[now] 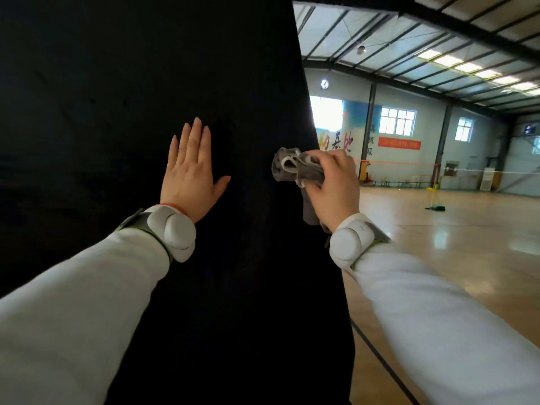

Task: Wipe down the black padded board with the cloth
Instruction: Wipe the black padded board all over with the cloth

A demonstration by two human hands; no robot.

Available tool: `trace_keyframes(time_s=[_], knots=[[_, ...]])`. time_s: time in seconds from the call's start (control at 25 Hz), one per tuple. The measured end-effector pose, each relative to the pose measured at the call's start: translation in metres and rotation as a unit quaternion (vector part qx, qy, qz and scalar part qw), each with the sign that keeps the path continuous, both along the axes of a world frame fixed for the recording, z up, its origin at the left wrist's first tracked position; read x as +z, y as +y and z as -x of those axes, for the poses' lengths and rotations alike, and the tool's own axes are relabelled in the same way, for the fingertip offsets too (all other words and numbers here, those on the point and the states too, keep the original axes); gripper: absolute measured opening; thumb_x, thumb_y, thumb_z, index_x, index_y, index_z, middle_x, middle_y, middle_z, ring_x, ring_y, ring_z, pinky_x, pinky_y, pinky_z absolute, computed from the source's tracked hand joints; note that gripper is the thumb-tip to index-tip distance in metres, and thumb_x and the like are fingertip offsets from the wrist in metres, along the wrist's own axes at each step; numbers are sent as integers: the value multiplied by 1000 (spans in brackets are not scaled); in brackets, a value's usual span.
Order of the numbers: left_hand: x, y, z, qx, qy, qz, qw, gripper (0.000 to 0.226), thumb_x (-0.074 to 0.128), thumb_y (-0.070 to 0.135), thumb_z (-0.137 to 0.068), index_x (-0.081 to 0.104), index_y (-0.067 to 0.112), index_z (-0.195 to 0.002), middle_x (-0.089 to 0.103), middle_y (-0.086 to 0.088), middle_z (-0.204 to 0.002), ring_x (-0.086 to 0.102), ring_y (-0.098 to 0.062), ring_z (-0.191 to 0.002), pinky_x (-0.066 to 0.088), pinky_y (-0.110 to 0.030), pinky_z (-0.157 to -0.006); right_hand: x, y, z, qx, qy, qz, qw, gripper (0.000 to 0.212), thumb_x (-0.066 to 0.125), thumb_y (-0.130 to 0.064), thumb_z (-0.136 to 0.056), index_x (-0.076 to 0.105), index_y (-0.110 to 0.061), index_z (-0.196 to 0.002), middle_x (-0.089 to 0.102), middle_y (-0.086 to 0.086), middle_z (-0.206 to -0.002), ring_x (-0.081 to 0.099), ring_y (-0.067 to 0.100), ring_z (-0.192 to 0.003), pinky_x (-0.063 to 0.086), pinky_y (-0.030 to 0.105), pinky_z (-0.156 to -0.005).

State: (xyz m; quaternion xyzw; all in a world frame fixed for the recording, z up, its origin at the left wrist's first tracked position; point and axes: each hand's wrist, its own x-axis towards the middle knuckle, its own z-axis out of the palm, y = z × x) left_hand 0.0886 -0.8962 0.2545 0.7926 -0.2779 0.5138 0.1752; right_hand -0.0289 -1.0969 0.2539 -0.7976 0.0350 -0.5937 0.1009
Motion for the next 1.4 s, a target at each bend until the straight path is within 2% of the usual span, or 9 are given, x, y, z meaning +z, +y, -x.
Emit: trace_keyframes(time_s=[0.36,0.56,0.64,0.72,0.84,1.04,1.24,1.36,1.4], knots=[[37,5,-13,15,17,16,1000,85,55,39,-89,5,5,-149,-4,-12,-157,-5,-26,-144,-2,-39,-117,75,14,-19,-49,-71,70,994,33,64,-11,-80,60,-15,-112,52,12,-109,47,30,-102,43,41,-85],[50,11,-23,20,35,3,999,88,54,43,-89,0,9,-149,-9,-11,-157,-8,-25,-144,-3,-39,-116,100,13,-25,-59,-126,70,988,35,64,-11,-78,60,-13,-113,52,15,-113,46,32,-107,37,40,-86],[48,11,-26,20,31,-1,999,89,54,44,-89,-3,10,-149,-11,-10,-156,-10,-25,-144,-5,-38,-115,106,13,-30,-84,-88,81,989,38,62,-14,-81,57,-18,-118,49,12,-118,42,30,-113,32,38,-90],[46,11,-29,22,28,-1,999,90,54,44,-89,-3,10,-149,-12,-9,-156,-11,-24,-144,-6,-38,-114,101,11,-39,-100,-7,83,992,44,60,-19,-83,51,-26,-125,44,7,-125,36,27,-118,24,37,-95],[44,8,-33,20,28,4,999,89,53,44,-89,-4,11,-149,-12,-9,-156,-12,-25,-143,-7,-38,-114,84,5,-46,-86,62,79,991,52,61,-22,-82,46,-34,-130,37,1,-129,31,24,-121,20,37,-99],[43,5,-33,21,30,10,999,88,53,43,-90,-4,10,-149,-12,-10,-156,-12,-25,-143,-8,-39,-114,63,3,-44,-57,99,96,989,42,61,-20,-82,56,-35,-120,41,-2,-116,32,20,-112,22,36,-94],[42,6,-33,18,31,17,999,88,53,43,-90,-3,11,-149,-11,-10,-156,-12,-27,-143,-7,-42,-115,13,-3,-38,-35,170,153,973,39,66,-16,-76,64,-37,-108,34,-12,-100,34,16,-104,14,28,-79],[46,6,-32,19,47,14,999,88,53,43,-90,-4,12,-149,-12,-9,-156,-13,-26,-143,-7,-42,-115,9,-8,-32,-47,260,187,946,36,63,-18,-79,63,-37,-110,37,-12,-101,35,15,-107,20,32,-84],[46,5,-32,21,49,14,998,88,53,43,-90,-5,13,-149,-13,-9,-156,-13,-26,-143,-7,-42,-115,16,-7,-31,-44,257,188,947,35,63,-17,-79,63,-35,-109,41,-10,-102,37,16,-107,24,34,-87]])
